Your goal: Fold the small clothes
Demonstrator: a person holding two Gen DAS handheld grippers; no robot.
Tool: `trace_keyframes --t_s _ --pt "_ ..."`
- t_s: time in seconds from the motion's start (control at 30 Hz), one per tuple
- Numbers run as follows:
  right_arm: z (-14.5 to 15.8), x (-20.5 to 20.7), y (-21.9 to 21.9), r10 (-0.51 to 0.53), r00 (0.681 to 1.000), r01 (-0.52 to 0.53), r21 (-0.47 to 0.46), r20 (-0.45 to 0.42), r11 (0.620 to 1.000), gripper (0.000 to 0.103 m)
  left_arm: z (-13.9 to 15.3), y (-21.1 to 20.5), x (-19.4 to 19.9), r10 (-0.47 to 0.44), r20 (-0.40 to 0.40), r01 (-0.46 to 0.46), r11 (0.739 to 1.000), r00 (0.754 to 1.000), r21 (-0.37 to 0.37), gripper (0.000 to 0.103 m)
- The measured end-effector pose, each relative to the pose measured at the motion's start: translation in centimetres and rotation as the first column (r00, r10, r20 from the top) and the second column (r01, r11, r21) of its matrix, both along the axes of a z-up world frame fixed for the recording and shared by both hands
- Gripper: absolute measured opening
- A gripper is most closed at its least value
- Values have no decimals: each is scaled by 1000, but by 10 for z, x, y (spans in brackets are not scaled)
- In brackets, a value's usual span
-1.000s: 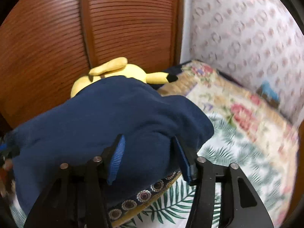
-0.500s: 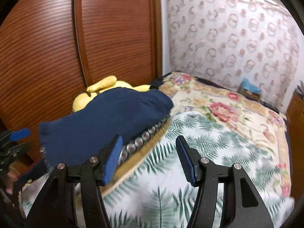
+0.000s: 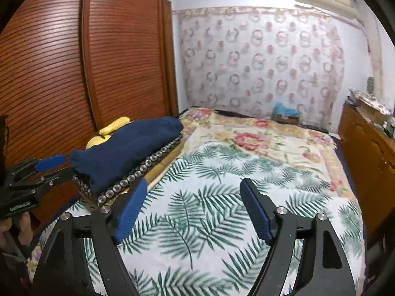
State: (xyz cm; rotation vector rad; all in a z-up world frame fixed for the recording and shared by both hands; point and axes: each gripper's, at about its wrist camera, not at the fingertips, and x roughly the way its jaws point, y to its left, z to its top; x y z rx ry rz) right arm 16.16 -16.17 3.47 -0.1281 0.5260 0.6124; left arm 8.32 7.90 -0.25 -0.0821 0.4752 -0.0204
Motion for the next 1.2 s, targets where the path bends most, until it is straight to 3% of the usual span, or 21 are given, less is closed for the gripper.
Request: trace_keyframes --t_s 0.33,0.53,0.77,1.2 --pt "22 -41 -43 -130 989 127 38 66 991 85 29 -34 -7 -26 37 25 1000 999 19 54" --pt "37 -60 -66 -198 974 191 70 110 979 85 41 -50 -12 1 51 -4 999 999 51 54" --pt "45 -77 -83 -242 960 231 92 141 969 85 47 -56 -24 -24 69 22 999 997 32 54" --pt "41 -83 -94 -264 954 252 99 140 963 85 51 -57 -35 8 91 -11 999 996 36 55"
